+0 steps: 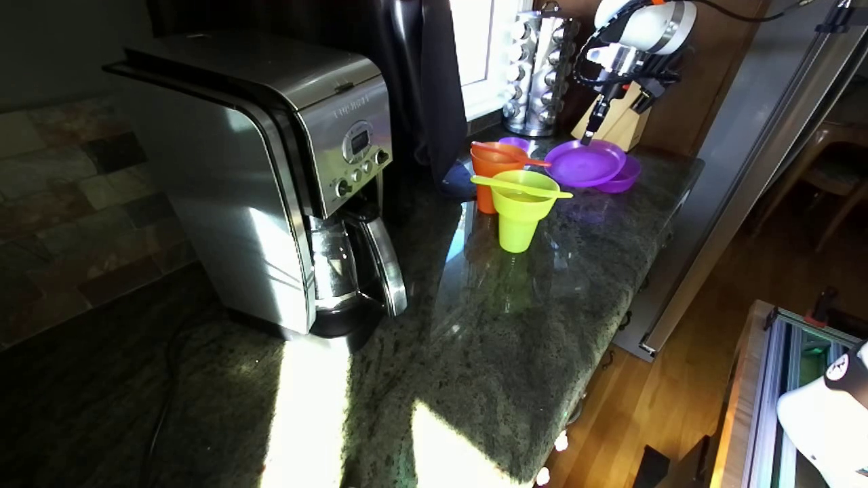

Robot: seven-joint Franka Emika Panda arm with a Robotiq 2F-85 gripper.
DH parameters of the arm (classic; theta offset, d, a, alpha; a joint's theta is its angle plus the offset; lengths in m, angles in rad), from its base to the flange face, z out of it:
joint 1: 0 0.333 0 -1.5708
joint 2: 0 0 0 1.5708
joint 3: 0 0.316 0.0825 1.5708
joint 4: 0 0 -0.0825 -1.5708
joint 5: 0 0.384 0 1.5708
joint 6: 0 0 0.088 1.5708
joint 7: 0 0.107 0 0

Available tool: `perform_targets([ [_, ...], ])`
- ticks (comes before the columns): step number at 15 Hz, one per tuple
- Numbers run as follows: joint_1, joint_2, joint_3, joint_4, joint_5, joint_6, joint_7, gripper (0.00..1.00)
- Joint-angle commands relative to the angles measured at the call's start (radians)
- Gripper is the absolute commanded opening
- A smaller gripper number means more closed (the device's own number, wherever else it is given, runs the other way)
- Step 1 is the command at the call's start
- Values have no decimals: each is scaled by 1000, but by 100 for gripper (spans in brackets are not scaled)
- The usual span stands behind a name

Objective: Unstack the purple items.

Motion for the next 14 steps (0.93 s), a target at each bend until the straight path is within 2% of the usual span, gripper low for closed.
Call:
perform_targets([
  [1,-38,0,24,27,45,-63,-42,1],
  [8,-46,-4,31,42,57,-107,-75,1],
  [14,-19,-22,53,15,45,-95,-135,1],
])
